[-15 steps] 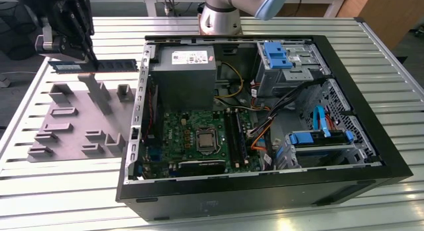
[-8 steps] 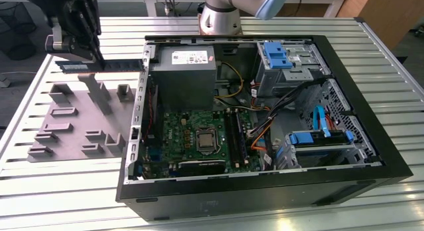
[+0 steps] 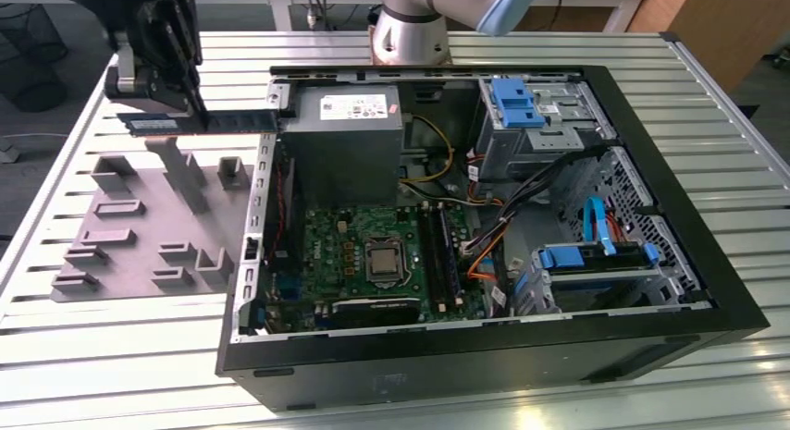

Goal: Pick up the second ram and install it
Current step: 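Pick up the second ram and move it above second insertion slot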

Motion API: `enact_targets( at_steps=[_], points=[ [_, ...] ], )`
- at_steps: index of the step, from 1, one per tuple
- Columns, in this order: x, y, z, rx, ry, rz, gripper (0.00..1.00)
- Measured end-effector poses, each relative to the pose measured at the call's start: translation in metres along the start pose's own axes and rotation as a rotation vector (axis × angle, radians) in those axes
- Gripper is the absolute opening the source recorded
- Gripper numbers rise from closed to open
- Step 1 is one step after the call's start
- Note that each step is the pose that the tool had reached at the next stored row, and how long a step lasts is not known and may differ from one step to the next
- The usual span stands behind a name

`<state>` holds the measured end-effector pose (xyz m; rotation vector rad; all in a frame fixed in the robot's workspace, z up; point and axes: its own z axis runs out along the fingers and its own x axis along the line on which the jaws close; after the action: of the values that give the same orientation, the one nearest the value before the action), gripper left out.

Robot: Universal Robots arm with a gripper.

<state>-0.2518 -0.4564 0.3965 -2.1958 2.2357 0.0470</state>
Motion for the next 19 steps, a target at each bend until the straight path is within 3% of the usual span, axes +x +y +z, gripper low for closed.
enact_targets(
  at_steps=[19],
  points=[
    [-0.0005,-0.0255,-0.0004,0.0,0.0,0.0,0.14]
  ],
)
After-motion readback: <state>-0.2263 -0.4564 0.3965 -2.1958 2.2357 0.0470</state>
